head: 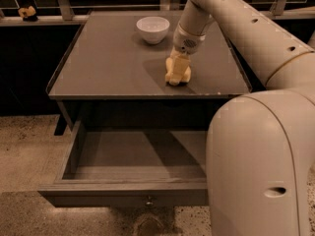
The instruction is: Place sponge into top drawer
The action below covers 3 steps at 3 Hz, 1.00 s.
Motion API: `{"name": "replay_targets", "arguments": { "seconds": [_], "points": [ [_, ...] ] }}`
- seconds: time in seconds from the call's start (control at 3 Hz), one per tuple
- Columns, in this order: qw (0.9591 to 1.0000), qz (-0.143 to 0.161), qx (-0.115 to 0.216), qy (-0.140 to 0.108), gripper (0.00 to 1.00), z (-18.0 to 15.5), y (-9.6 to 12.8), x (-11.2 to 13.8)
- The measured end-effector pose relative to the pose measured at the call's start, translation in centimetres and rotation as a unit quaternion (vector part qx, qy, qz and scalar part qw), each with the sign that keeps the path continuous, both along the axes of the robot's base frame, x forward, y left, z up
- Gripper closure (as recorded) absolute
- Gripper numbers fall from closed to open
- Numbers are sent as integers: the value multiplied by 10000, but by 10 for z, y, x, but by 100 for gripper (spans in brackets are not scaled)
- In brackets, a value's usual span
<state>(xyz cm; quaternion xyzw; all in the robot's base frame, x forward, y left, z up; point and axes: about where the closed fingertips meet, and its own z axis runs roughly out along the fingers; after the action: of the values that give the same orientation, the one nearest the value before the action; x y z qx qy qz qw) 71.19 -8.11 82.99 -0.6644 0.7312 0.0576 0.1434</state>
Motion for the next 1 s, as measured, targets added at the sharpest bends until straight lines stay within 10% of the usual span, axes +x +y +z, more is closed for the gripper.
{"name": "replay_targets", "arguments": {
  "seconds": [0.67,1.0],
  "points": [
    [9999,-112,20,-21,100,-2,-7,-17],
    [9951,-662,419,-604,100,42,-25,-55]
  ]
}}
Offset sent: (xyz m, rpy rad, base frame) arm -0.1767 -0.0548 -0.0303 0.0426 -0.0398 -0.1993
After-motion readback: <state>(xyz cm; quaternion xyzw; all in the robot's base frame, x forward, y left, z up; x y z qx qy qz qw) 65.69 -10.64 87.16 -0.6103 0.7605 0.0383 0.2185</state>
